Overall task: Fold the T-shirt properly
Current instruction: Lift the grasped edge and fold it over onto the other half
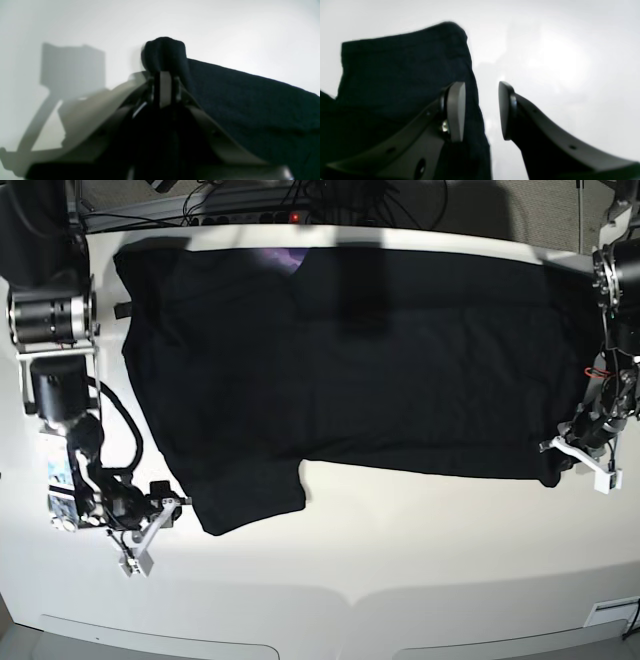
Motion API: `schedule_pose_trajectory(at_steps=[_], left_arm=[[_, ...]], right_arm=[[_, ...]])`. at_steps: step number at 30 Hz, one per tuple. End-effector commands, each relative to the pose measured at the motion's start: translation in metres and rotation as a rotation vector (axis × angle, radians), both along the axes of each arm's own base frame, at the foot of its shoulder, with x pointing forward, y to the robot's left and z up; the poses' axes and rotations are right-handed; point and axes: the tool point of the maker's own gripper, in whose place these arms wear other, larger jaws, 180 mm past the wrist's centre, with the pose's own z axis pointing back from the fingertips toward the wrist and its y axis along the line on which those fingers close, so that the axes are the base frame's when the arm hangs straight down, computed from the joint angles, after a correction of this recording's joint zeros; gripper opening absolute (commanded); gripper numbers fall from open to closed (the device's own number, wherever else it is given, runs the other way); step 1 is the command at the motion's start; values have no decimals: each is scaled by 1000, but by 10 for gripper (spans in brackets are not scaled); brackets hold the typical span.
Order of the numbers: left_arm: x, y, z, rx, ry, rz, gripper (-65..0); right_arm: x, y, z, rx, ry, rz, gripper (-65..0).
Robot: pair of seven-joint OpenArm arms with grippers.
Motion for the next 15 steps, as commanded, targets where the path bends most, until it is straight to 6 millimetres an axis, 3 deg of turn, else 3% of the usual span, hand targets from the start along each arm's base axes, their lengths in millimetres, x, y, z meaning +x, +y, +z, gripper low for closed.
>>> schedule_pose_trajectory(at_steps=[1,4,15], left_arm=[[3,6,5,22,9,-10,-650],[2,5,4,21,16,-12,-650],[-4,6,-1,22,29,-12,-650]], right_arm=[[19,-3,24,9,-48,-6,-425],[16,4,12,17,16,43,-425],[2,-1,-26,-74,110,48,-425]])
